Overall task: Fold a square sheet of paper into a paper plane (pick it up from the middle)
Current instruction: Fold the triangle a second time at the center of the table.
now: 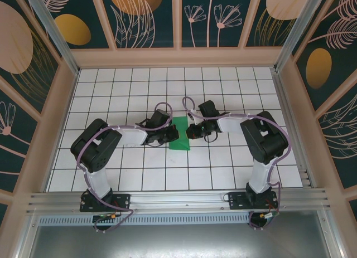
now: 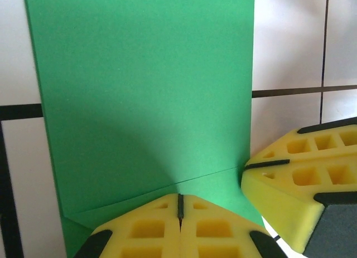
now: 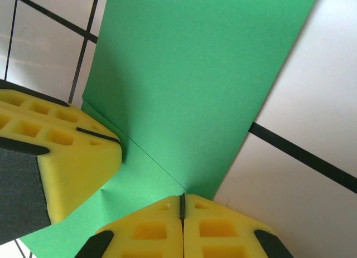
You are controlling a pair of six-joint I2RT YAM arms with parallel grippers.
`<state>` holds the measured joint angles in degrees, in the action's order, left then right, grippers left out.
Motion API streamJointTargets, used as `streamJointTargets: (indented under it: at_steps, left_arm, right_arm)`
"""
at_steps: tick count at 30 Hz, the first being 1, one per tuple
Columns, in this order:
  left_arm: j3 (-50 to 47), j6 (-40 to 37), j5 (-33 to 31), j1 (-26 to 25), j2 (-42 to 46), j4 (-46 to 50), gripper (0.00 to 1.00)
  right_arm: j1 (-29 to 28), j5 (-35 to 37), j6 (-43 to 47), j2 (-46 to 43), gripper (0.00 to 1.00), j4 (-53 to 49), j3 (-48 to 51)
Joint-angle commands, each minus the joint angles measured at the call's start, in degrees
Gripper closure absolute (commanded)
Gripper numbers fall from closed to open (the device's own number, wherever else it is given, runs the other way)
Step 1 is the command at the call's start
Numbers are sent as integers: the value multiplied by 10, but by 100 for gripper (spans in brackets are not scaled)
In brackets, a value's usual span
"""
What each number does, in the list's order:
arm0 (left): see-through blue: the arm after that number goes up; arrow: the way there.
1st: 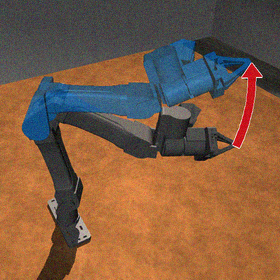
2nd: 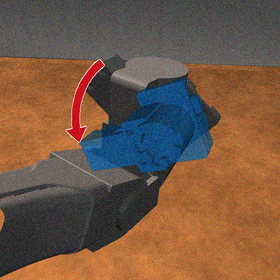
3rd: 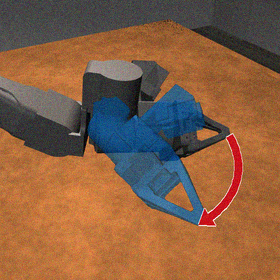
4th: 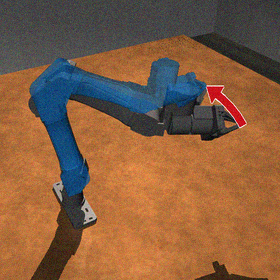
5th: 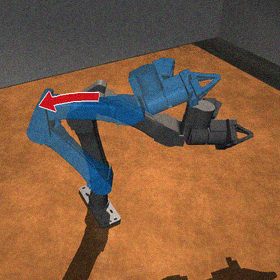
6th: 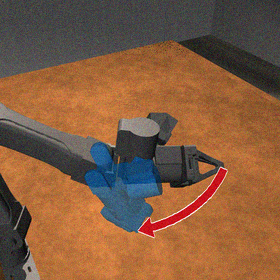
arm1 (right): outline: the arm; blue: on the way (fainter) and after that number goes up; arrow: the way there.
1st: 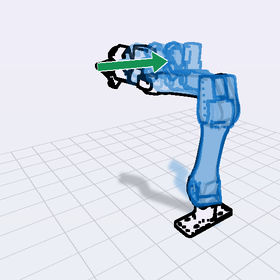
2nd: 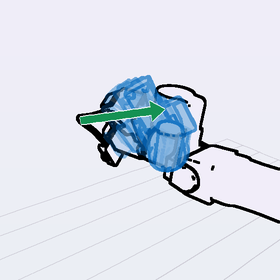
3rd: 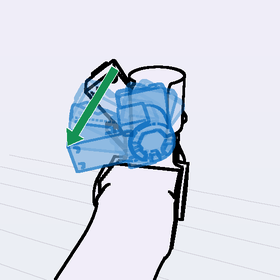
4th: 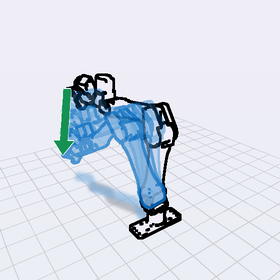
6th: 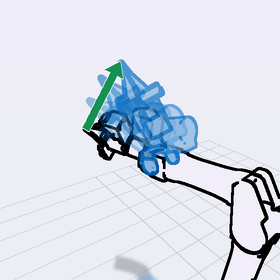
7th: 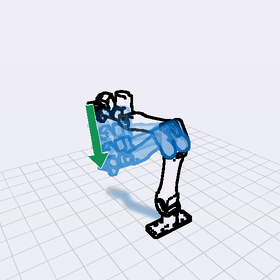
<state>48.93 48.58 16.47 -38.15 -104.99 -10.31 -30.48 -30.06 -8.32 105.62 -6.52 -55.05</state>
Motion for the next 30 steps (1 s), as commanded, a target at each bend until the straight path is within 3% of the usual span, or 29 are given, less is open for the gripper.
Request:
streamJointTargets:
  at_steps: [1, 7, 12, 19, 30]
  left_arm:
    - [-32, 9, -10, 0, -3, 25, 96]
    - [-47, 18, -11, 0, -7, 8, 97]
    - [-52, 22, -14, 0, -10, 3, 98]
    - [-63, 28, -18, -1, -9, -8, 98]
    - [-72, 35, -23, -1, -11, -12, 98]
  right_arm:
    - [-2, -15, -50, -45, 89, -23, -5]
    - [-35, 16, -138, -111, 83, -17, 24]
    - [-87, 60, -194, -141, 90, -15, 44]
    - [-115, 93, -223, -118, 98, -14, 48]
    - [-126, 116, -210, -70, 100, -23, 37]
